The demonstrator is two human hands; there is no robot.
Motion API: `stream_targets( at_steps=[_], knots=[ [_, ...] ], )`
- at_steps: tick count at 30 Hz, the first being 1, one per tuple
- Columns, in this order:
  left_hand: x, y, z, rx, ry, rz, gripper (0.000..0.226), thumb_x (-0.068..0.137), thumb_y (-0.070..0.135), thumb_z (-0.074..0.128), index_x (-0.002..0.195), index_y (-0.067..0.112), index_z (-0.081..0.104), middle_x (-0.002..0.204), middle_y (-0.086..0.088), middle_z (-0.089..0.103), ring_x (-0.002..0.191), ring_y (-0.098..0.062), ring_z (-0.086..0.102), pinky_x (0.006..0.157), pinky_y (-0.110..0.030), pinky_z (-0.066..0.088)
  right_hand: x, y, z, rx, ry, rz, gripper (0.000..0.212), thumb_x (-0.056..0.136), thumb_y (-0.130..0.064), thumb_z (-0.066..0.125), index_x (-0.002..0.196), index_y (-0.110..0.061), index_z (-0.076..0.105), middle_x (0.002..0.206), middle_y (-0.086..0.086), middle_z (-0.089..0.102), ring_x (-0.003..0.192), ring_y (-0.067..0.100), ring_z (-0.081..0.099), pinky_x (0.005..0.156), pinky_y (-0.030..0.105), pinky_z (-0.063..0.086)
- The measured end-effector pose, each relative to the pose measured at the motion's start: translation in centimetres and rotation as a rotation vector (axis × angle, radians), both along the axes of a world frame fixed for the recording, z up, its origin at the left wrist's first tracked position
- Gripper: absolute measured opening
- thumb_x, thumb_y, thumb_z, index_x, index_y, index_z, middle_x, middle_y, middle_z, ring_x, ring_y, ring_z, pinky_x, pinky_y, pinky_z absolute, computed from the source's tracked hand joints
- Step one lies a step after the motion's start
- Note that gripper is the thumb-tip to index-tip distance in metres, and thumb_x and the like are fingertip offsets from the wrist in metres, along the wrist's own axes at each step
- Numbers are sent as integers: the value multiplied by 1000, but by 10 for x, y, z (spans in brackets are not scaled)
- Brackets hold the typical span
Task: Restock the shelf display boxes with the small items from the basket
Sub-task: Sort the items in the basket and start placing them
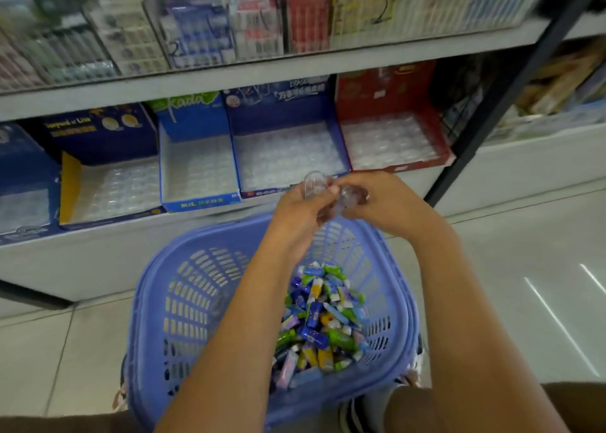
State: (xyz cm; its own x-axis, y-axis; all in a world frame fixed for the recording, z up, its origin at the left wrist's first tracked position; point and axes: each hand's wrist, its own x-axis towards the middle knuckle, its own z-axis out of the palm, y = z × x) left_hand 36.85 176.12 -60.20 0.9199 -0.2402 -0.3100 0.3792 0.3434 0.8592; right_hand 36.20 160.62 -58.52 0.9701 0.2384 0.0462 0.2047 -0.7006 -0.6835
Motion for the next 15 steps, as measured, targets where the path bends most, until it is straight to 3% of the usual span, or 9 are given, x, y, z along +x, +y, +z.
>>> stream_targets(
  at_steps=[3, 5, 7, 10, 12, 15],
  knots=[
    [17, -27, 14, 183, -90, 79, 4, 91, 13, 62, 94, 12, 64, 78, -3, 69, 59, -6, 64, 54, -18, 50, 12, -17, 7, 87, -1, -89, 36, 79, -18, 73, 110, -26, 57, 82, -6, 64, 64, -5, 57, 60, 6, 42],
    [30, -41, 17, 353, -178, 94, 12, 92, 20, 60, 97, 9, 64, 88, -10, 69, 66, -12, 64, 61, -27, 56, 26, -35, 9, 175, 15, -184, 33, 85, -20, 68, 112, -27, 50, 80, -1, 63, 69, 8, 64, 66, 25, 52],
    [39, -52, 18, 480, -266, 60, 15, 93, 19, 59, 93, 5, 63, 85, -15, 66, 72, -23, 64, 75, -44, 57, 47, -52, 9, 214, -37, -271, 29, 90, -16, 61, 116, -22, 50, 86, 8, 63, 75, 23, 66, 74, 40, 54],
    [49, -66, 12, 572, -342, -5, 16, 91, 19, 61, 82, 5, 60, 84, -20, 64, 86, -39, 64, 83, -51, 53, 84, -70, 5, 142, -179, -301, 35, 88, -10, 58, 122, -21, 56, 106, 9, 62, 82, 19, 61, 76, 28, 52],
    [54, -76, 2, 685, -412, -35, 21, 91, 23, 60, 92, 2, 60, 90, -18, 64, 88, -34, 62, 82, -40, 54, 105, -76, 2, -12, -290, -276, 40, 85, -9, 61, 124, -17, 59, 105, 8, 60, 86, 15, 55, 78, 20, 44],
    [58, -84, -10, 811, -512, -27, 24, 92, 26, 59, 90, 2, 58, 80, -9, 57, 72, -20, 52, 60, -11, 39, 130, -76, 0, -50, -341, -251, 34, 84, -12, 64, 118, -10, 61, 94, 6, 63, 84, 24, 62, 77, 28, 50]
  ],
)
